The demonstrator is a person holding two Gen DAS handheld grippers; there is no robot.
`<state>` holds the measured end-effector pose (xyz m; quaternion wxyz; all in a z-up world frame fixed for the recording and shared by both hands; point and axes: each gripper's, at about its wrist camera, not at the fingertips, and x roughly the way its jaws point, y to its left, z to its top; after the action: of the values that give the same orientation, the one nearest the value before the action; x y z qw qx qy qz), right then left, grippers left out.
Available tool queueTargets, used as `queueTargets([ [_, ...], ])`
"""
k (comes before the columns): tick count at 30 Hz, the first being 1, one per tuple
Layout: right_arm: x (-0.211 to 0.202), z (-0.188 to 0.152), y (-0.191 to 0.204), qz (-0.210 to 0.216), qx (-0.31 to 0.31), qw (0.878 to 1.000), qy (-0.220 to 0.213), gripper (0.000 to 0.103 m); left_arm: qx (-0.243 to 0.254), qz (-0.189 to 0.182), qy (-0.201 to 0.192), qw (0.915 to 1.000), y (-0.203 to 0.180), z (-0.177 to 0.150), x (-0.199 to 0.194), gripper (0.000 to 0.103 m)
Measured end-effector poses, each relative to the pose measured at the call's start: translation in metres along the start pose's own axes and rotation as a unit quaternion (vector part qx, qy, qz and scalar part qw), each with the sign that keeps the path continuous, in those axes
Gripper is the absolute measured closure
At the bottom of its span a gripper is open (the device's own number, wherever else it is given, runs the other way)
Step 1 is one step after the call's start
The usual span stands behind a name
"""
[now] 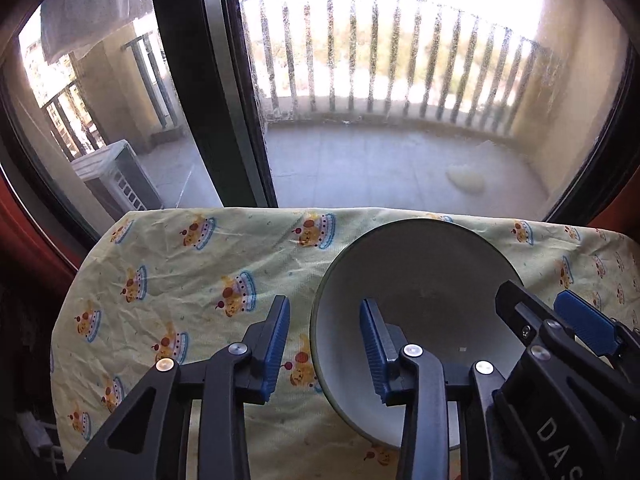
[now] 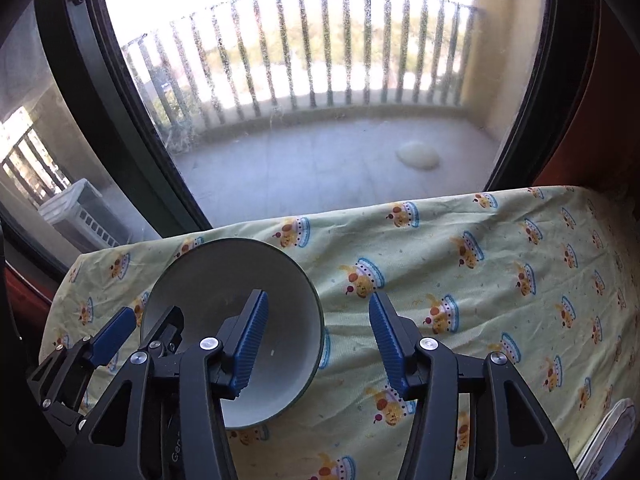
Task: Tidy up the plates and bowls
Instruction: 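Lift the bowl with the left gripper and carry it to the right gripper's bowls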
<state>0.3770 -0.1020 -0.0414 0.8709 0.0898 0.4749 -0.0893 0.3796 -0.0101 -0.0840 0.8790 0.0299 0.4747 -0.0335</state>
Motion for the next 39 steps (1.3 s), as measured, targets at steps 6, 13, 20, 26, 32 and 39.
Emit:
queueTargets([
  [6,0.018,0.000,0.002,0.009,0.000,1.000,0.013,0.071,-0.011,-0.004,0.015,0.9998,0.001,-0.001,0.015,0.079],
  [13,0.025,0.002,-0.001,0.014,0.005,1.000,0.017,0.086,-0.007,-0.008,0.016,0.9998,-0.003,-0.001,0.014,0.084],
  [20,0.020,-0.002,0.003,0.012,-0.003,1.000,0.020,0.086,-0.006,-0.008,0.027,0.9996,-0.001,-0.004,0.012,0.085],
  [26,0.012,-0.011,0.001,0.009,-0.011,0.999,0.029,0.086,-0.007,-0.010,0.035,0.9993,-0.002,-0.017,0.002,0.085],
  [32,-0.003,-0.031,-0.007,0.013,-0.002,0.999,0.048,0.087,-0.004,-0.010,0.048,0.9988,-0.005,-0.034,-0.012,0.084],
  [39,-0.025,-0.050,-0.019,0.013,0.002,0.998,0.056,0.087,-0.006,-0.010,0.051,0.9987,-0.012,-0.054,-0.035,0.084],
])
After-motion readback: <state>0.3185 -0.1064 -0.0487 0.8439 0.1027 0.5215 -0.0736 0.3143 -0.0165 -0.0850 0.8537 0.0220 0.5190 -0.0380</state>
